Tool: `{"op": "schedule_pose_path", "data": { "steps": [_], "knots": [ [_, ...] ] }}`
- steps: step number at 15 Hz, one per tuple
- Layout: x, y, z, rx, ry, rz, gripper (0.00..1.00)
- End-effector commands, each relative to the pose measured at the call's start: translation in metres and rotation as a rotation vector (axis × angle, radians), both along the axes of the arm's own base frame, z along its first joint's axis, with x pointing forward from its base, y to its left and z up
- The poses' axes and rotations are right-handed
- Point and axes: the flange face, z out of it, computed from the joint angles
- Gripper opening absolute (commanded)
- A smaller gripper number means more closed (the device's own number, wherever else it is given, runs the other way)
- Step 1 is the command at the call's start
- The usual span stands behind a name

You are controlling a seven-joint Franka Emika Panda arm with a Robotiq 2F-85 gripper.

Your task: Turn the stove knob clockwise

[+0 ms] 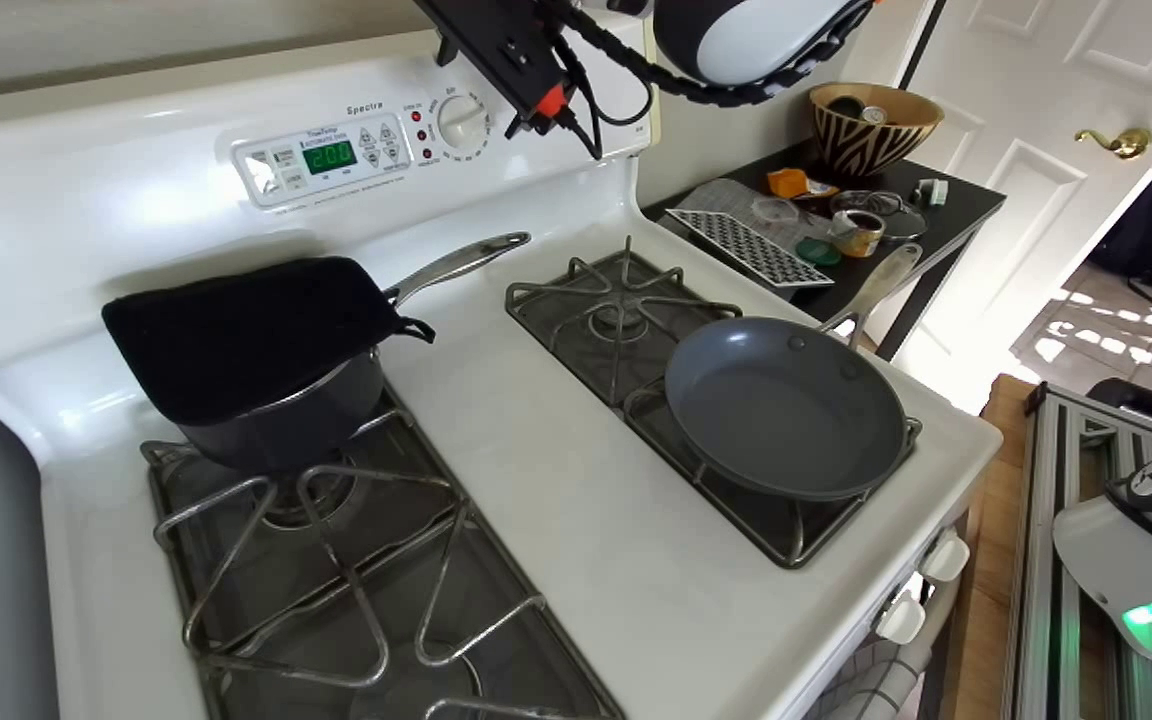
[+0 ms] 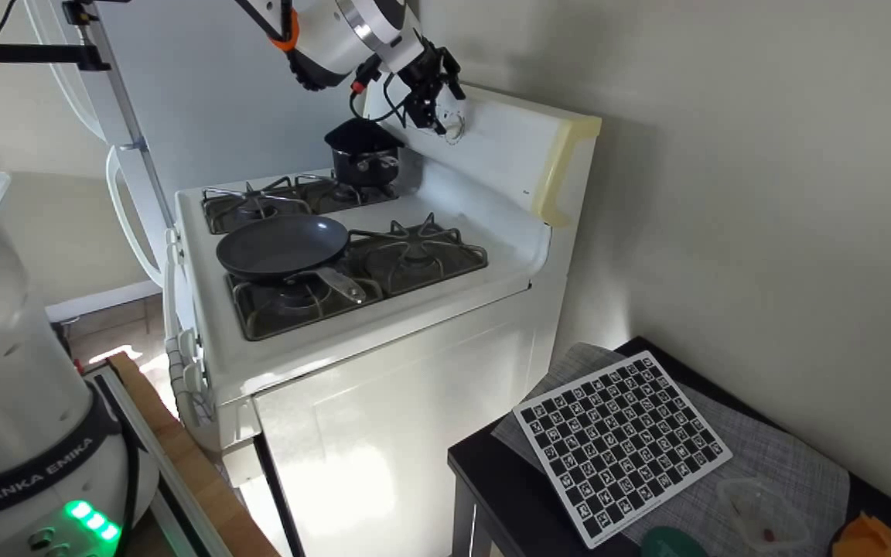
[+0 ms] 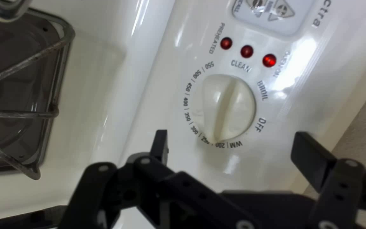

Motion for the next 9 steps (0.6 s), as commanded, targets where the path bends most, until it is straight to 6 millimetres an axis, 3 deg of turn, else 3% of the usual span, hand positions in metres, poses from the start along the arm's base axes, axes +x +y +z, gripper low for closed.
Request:
{"op": "schedule_pose_path", "data": {
  "steps": [1, 9],
  "knots": [
    [-0.010, 0.008, 0.014, -0.068, 0.020, 0.073, 1.00],
    [-0.026, 0.017, 0.040, -0.393, 0.163, 0.362, 1.00]
  ]
}}
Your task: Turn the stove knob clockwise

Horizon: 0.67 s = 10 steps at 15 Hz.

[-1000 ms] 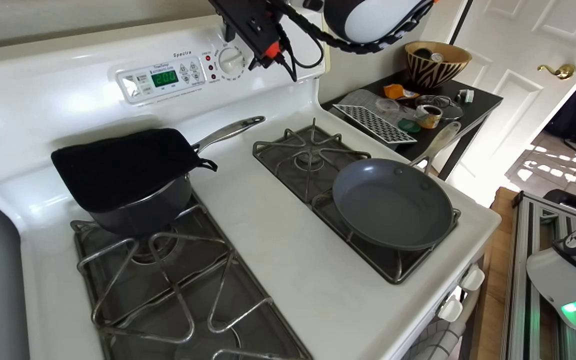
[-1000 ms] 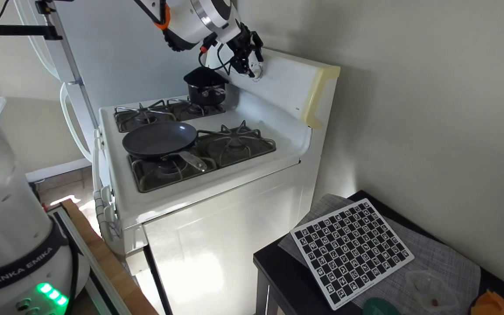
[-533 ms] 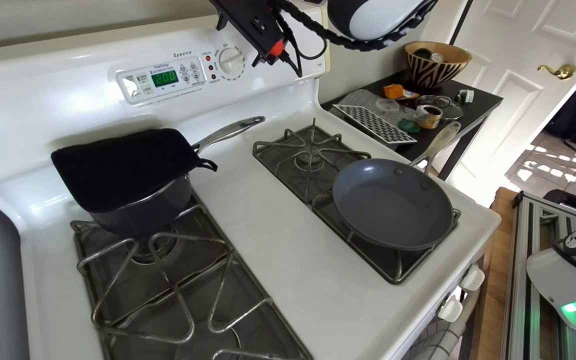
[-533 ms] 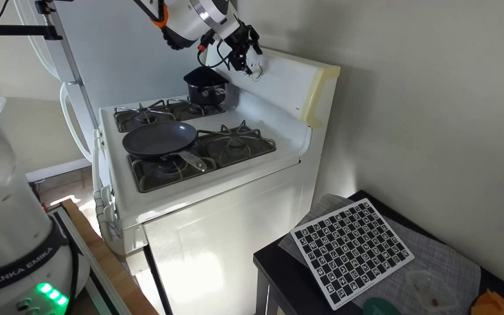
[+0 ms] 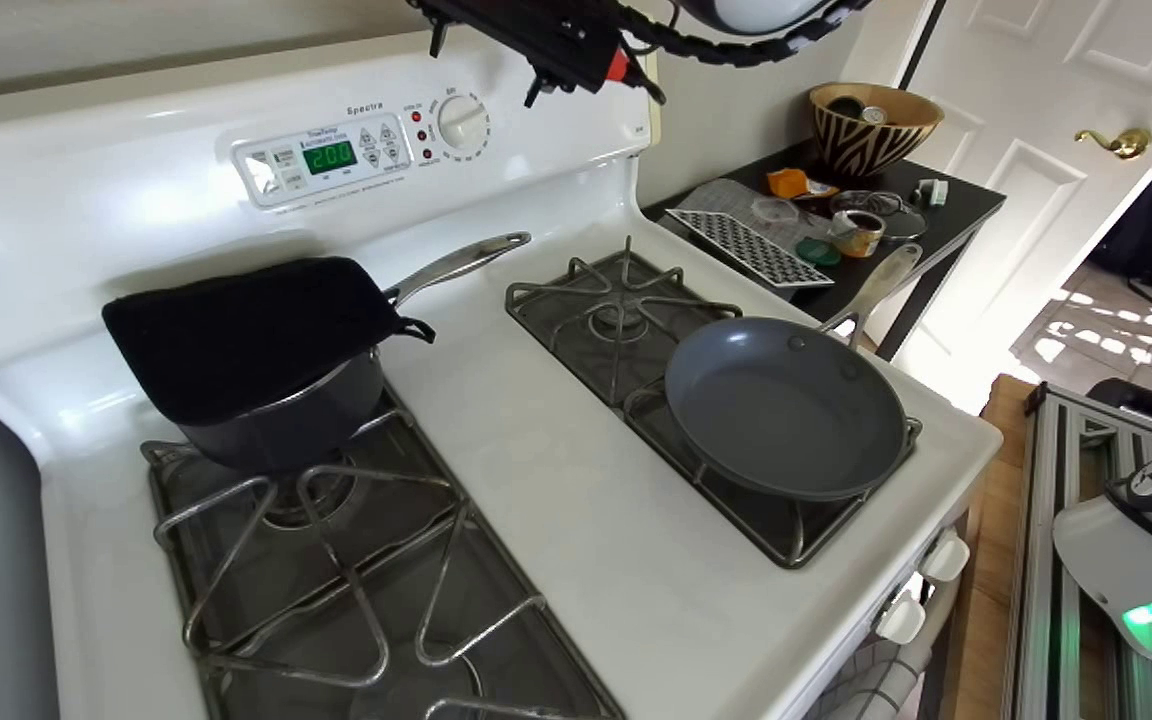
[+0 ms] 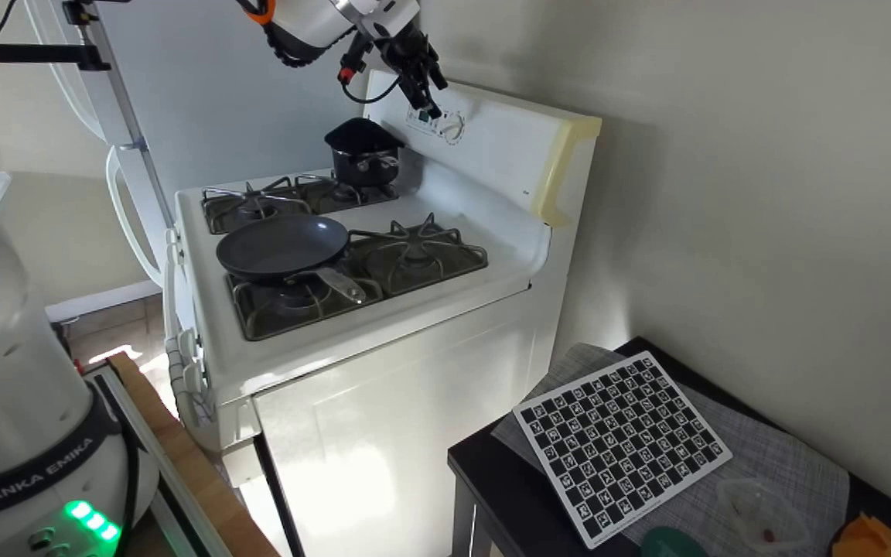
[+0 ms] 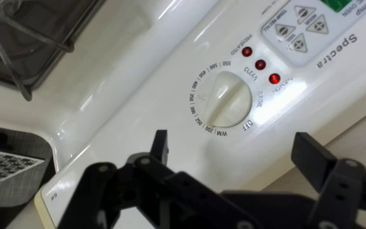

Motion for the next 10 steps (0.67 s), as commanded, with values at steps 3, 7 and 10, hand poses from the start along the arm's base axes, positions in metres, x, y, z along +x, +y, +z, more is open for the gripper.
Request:
{"op": "schedule_pose_path", "data": {
  "steps": [3, 7, 10],
  "knots": [
    [-0.014, 0.001, 0.018, -0.212, 0.063, 0.229, 1.00],
    [-0.021, 0.005, 0.025, -0.329, 0.121, 0.418, 1.00],
    [-0.025, 0.009, 0.031, -0.417, 0.142, 0.526, 1.00]
  ]
}}
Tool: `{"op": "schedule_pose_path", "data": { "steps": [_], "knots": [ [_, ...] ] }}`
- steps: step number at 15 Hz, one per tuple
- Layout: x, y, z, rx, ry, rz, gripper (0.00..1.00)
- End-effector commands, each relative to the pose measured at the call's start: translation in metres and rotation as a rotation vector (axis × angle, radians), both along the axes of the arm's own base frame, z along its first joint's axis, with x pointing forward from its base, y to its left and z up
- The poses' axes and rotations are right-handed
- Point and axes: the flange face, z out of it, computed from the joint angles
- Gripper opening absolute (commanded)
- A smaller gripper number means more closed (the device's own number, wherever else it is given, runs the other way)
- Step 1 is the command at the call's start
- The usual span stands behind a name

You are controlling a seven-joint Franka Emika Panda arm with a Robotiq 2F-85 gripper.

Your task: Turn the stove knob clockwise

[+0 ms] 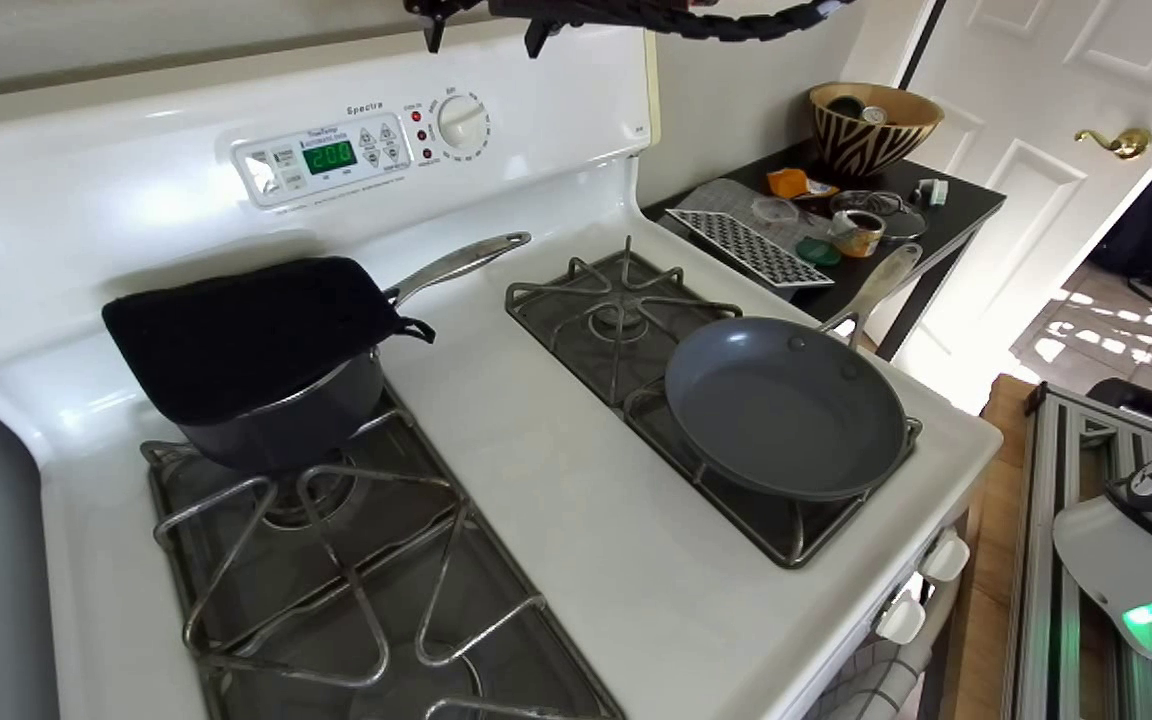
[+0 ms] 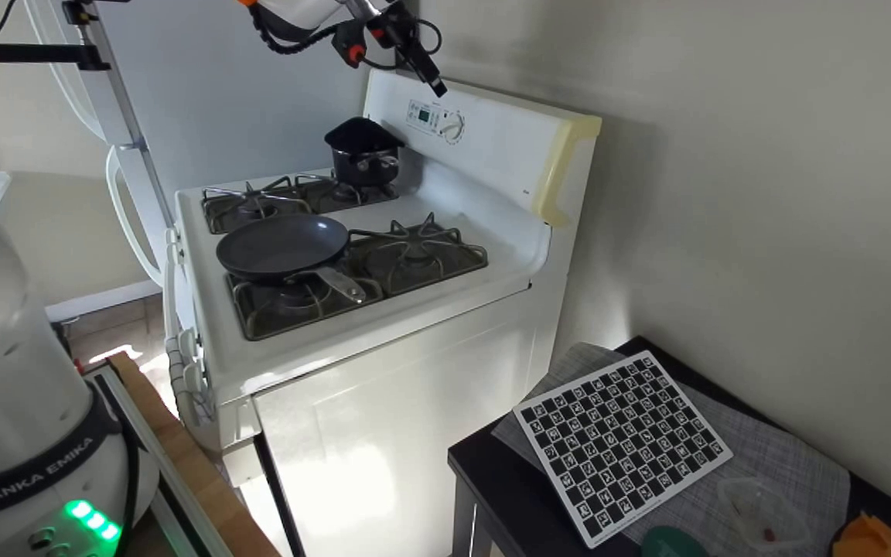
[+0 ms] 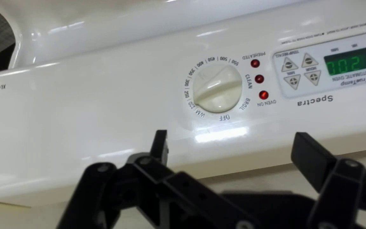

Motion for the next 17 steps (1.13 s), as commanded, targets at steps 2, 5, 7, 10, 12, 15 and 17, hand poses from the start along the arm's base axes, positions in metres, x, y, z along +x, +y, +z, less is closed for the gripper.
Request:
{"op": "schedule_pose_path", "data": {
  "steps": [2, 5, 7, 10, 12, 15, 17],
  "knots": [
    [-0.017, 0.004, 0.009, -0.117, 0.048, 0.134, 1.00],
    [-0.021, 0.003, 0.016, -0.162, 0.074, 0.156, 1.00],
    [-0.023, -0.001, 0.020, -0.183, 0.096, 0.140, 1.00],
    [-0.015, -0.003, 0.021, -0.174, 0.089, 0.114, 1.00],
    [-0.017, -0.005, 0.024, -0.171, 0.101, 0.097, 1.00],
    [-0.018, -0.005, 0.024, -0.169, 0.101, 0.096, 1.00],
    [-0.018, -0.005, 0.024, -0.169, 0.101, 0.096, 1.00]
  ]
}}
